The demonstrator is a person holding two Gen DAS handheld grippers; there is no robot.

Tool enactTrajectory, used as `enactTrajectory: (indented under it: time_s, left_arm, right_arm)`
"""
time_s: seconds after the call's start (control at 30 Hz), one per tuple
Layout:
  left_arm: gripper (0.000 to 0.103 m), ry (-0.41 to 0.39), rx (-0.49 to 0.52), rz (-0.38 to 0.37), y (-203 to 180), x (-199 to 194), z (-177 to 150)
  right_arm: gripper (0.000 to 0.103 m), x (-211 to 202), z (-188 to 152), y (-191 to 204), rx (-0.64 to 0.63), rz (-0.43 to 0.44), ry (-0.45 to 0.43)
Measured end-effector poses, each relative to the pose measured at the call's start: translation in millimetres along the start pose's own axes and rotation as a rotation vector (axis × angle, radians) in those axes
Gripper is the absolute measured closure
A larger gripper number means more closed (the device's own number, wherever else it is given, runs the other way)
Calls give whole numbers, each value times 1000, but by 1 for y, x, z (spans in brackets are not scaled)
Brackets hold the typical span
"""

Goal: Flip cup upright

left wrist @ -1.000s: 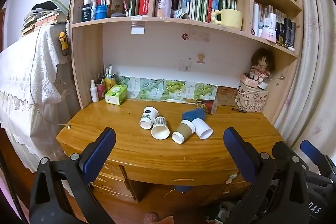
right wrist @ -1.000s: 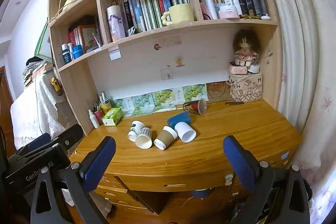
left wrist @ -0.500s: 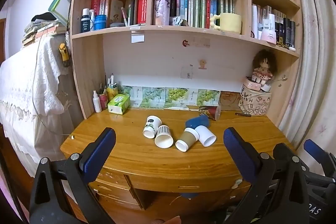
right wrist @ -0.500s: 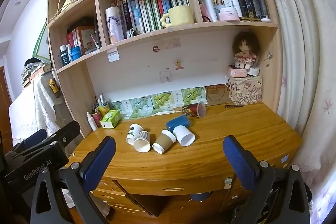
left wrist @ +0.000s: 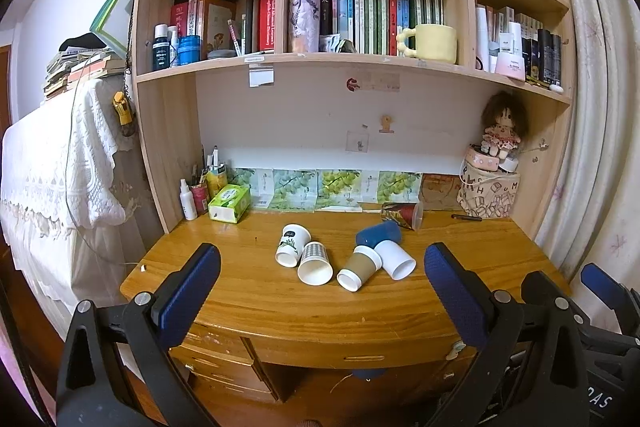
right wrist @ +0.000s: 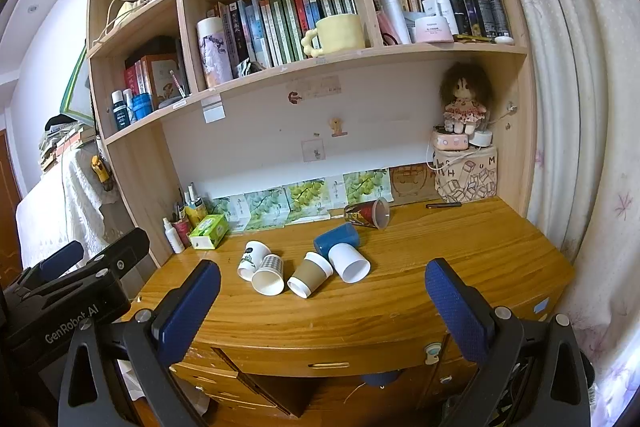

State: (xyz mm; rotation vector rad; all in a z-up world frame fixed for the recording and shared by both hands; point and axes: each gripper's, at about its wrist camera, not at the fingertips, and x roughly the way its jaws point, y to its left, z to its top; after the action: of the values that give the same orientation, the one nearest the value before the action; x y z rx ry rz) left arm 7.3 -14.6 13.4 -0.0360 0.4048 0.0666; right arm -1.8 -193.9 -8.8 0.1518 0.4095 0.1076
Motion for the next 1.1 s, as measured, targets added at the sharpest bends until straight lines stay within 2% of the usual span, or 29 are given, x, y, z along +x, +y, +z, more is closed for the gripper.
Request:
enactTrajectory:
  time_s: [0.3,0.6,0.87,1.1]
  left_arm:
    - [1,30,8,19,-3,-3,-6]
    - [2,93,23,20,-5,11,-11]
    - [2,158,19,23,-2,38,-11]
    - [2,236,16,6,0,81,-5]
  right_arm:
    - [0,-3,-5,-6,21,9,14]
    - [0,0,-10,-9,50,6,59]
    - [0,21,-9,-11,68,9,119]
    - [0,56,-5,-12,84,13,192]
